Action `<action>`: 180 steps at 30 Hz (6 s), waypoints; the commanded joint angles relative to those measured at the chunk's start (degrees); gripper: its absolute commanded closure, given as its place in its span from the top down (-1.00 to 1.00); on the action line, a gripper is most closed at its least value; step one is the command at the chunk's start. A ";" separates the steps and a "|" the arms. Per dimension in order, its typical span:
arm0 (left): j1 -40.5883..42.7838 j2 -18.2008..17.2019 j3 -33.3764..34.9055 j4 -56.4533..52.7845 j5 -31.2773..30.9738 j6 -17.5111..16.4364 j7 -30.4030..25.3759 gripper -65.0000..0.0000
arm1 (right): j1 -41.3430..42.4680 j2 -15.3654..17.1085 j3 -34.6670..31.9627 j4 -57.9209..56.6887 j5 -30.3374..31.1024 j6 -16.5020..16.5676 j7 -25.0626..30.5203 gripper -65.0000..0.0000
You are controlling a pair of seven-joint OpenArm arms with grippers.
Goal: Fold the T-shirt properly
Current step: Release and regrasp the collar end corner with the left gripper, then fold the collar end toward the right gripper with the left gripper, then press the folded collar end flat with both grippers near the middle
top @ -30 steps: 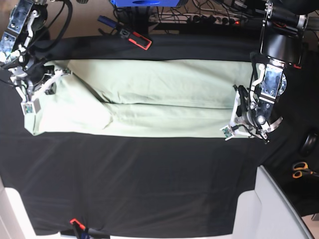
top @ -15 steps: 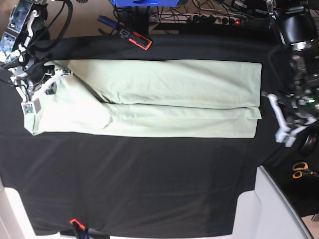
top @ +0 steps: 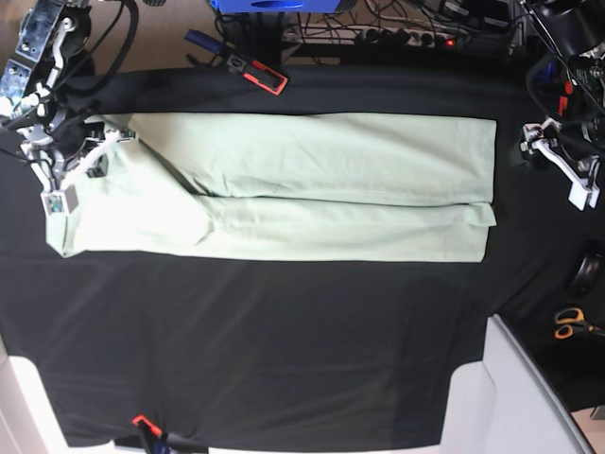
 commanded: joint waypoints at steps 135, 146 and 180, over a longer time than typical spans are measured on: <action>-19.32 28.40 64.48 6.84 -2.42 11.77 -2.29 0.05 | 0.30 0.85 -0.08 0.83 0.63 0.21 1.04 -1.00; -14.31 11.52 39.34 16.60 -1.98 12.21 -2.21 -1.00 | 0.30 2.52 -2.72 1.62 0.54 0.21 1.04 -1.00; 15.49 1.50 -2.24 26.62 40.48 20.21 -2.56 -1.00 | 30.28 -0.73 -65.92 -22.11 0.46 -0.14 -6.52 0.10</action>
